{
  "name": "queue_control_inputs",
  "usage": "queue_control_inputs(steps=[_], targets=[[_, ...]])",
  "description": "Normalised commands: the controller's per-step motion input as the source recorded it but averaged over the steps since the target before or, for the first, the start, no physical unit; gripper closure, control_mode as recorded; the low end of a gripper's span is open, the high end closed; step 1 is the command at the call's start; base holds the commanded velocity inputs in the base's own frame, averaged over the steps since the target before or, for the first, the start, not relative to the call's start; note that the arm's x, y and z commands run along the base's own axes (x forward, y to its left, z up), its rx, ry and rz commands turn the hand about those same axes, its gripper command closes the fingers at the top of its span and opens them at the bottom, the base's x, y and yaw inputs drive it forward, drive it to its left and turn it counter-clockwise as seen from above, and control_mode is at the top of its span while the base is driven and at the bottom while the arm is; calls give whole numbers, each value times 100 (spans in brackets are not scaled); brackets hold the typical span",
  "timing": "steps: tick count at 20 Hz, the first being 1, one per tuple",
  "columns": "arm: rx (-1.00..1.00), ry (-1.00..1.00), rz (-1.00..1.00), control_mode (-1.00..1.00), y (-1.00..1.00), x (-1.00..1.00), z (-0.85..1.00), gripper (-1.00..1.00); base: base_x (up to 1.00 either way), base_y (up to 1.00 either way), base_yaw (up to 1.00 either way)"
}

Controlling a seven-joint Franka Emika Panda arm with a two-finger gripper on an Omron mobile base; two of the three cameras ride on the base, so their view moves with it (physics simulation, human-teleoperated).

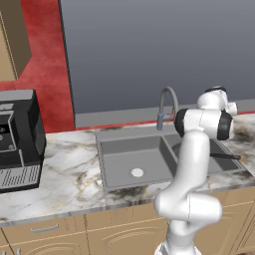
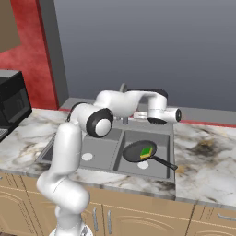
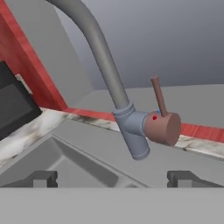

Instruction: Pick the pan and sponge and place them into the sink. Then turn on the water.

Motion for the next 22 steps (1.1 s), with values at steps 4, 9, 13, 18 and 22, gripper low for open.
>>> queue_control_inputs(steps=[4,9,13,18,22], targets=[[0,-1,1,-100,0,27,0,-100,0,0,0],[0,0,1,-100,0,24,0,-100,0,0,0],[0,0,2,-100,0,17,0,-100,0,0,0],[0,0,2,-100,0,15,0,-100,0,0,0],[0,0,1,-100,2,19,0,-100,0,0,0]])
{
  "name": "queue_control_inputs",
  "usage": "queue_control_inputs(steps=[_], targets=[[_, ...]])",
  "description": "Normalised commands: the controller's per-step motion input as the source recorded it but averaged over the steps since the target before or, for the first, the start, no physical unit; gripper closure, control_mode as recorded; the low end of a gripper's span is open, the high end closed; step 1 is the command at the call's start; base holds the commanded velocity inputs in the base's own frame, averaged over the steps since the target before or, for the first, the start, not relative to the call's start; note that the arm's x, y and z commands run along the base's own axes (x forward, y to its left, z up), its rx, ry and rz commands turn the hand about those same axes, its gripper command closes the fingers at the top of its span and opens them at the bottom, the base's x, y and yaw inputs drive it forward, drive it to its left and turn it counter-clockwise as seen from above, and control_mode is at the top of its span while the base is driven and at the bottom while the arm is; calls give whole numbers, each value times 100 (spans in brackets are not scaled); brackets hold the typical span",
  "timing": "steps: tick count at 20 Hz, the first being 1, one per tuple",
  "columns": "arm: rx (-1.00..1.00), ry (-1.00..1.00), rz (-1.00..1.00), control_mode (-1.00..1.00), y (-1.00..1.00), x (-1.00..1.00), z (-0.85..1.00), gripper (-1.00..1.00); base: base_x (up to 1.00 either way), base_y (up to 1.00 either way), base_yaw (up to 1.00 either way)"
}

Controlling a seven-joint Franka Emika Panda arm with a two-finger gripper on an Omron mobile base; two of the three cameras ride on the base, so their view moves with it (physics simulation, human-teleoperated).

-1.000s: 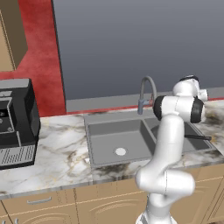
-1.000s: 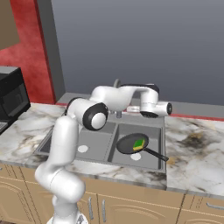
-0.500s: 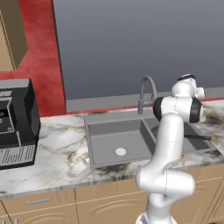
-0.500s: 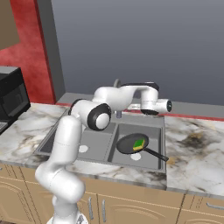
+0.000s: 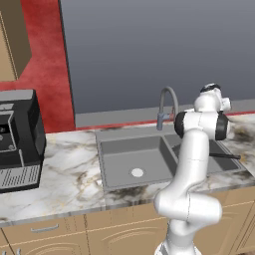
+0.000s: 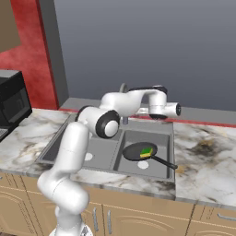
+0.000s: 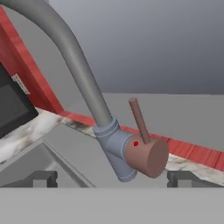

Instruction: Pick the pan and sponge and place them into the sink. Then turn on the water.

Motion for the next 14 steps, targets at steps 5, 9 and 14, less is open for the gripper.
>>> queue_control_inputs(steps=[5,9,14], targets=[[0,0,0,-100,8,25,0,-100,0,0,0],[0,0,0,-100,13,19,0,-100,0,0,0],[0,0,0,-100,9,25,0,-100,0,0,0]])
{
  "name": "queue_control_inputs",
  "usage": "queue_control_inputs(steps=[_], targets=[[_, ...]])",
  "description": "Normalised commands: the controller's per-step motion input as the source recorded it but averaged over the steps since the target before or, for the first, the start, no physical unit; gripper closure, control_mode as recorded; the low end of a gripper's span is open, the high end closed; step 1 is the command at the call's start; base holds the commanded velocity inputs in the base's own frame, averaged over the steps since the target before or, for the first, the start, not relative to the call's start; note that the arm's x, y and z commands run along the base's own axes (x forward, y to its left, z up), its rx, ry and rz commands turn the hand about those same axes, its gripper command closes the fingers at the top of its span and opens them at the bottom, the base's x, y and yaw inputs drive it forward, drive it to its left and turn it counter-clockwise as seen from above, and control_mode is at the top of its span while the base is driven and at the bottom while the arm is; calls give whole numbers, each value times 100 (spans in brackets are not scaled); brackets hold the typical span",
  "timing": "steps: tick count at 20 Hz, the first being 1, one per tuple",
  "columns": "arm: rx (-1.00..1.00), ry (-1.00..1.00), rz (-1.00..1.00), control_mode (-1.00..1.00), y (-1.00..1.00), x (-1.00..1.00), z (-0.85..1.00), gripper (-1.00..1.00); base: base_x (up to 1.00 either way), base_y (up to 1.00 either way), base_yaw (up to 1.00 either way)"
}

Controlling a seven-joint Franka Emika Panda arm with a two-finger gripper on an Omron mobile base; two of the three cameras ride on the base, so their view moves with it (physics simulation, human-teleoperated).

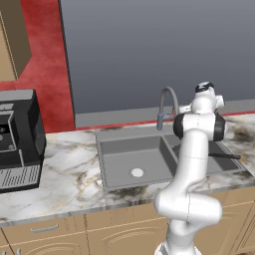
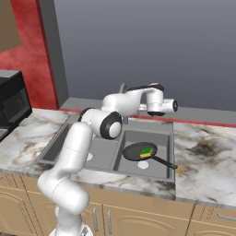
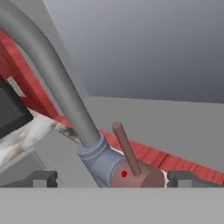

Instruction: Pick the pan and sponge and place them into the sink. Then turn on the water.

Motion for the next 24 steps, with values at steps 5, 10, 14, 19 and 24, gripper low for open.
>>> queue_control_inputs(steps=[5,10,14,19,24], targets=[[0,0,0,-100,2,27,0,-100,0,0,0],[0,0,0,-100,0,30,-3,-100,0,0,0],[0,0,0,-100,0,32,-9,-100,0,0,0],[-4,-3,0,-100,0,24,-20,-100,0,0,0],[-7,-6,0,-100,0,22,-20,-100,0,0,0]])
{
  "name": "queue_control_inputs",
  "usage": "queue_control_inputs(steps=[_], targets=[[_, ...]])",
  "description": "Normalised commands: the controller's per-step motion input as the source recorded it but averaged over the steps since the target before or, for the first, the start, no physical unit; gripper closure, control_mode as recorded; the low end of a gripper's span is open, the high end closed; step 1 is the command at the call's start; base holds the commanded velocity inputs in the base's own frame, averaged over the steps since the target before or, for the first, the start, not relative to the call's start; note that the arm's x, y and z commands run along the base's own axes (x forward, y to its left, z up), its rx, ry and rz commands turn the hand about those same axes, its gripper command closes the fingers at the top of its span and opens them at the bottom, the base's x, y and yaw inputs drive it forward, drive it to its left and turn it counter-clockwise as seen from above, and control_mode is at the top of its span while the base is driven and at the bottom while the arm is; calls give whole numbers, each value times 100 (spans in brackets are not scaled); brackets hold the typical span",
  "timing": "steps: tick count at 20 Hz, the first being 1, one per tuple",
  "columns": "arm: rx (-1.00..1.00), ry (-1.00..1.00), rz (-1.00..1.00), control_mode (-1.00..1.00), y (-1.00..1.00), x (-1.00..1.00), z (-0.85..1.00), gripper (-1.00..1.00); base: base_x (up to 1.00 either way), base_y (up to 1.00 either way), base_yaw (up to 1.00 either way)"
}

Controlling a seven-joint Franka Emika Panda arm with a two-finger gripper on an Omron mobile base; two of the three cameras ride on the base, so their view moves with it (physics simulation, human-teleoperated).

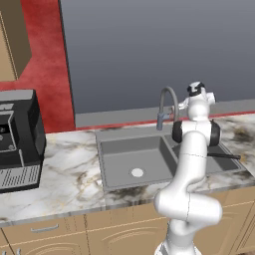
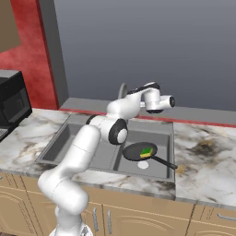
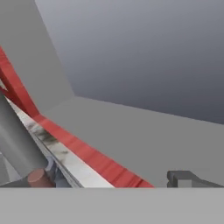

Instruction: Pick the pan and sponge and place them into the sink. Then turn on the water.

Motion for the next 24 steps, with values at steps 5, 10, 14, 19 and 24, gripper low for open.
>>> queue_control_inputs(steps=[5,10,14,19,24], targets=[[-3,-5,0,-100,0,24,-10,-100,0,0,0],[-9,-8,0,-100,-1,3,-13,-100,0,0,0],[-16,-11,-7,-100,-22,0,-18,-100,0,0,0],[-14,-12,-10,-100,-38,0,-15,-100,0,0,0],[-7,-10,-11,-100,-61,0,-16,-100,0,0,0]])
